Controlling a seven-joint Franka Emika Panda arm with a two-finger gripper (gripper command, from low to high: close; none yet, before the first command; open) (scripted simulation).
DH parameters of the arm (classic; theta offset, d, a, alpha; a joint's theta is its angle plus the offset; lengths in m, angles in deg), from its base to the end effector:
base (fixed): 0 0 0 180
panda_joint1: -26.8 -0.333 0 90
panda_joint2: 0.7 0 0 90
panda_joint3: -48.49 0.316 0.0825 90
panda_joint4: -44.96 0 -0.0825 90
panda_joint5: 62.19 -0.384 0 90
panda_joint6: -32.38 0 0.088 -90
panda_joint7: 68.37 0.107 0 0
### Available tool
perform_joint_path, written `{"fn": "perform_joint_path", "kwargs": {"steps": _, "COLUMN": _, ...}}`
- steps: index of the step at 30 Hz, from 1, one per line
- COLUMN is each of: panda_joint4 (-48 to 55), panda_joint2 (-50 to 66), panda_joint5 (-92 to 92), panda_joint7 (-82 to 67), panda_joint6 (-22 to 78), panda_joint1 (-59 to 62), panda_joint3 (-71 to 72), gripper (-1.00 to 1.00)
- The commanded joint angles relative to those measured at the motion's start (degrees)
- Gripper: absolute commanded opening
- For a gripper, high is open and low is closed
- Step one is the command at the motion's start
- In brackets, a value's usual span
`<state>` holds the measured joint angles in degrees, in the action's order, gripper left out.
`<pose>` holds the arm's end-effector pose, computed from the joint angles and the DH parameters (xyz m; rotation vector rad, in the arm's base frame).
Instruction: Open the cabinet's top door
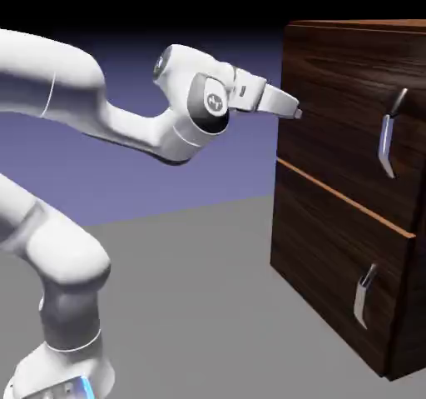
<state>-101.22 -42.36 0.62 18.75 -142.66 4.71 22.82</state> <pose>0.3775 0.0069 0.6036 -2.1556 0.7183 -1.4692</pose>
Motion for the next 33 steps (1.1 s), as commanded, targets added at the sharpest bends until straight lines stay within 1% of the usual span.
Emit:
{"fn": "perform_joint_path", "kwargs": {"steps": 1, "panda_joint4": 0.59, "panda_joint2": -0.36, "panda_joint5": 2.5, "panda_joint7": 1.77, "panda_joint6": -0.04, "panda_joint1": -0.85, "panda_joint3": -1.02, "gripper": 1.0}}
{"fn": "perform_joint_path", "kwargs": {"steps": 33, "panda_joint4": 19.4, "panda_joint2": -11.8, "panda_joint5": 82.23, "panda_joint7": 58.47, "panda_joint6": -1.36, "panda_joint1": -28.02, "panda_joint3": -33.61, "gripper": 1.0}}
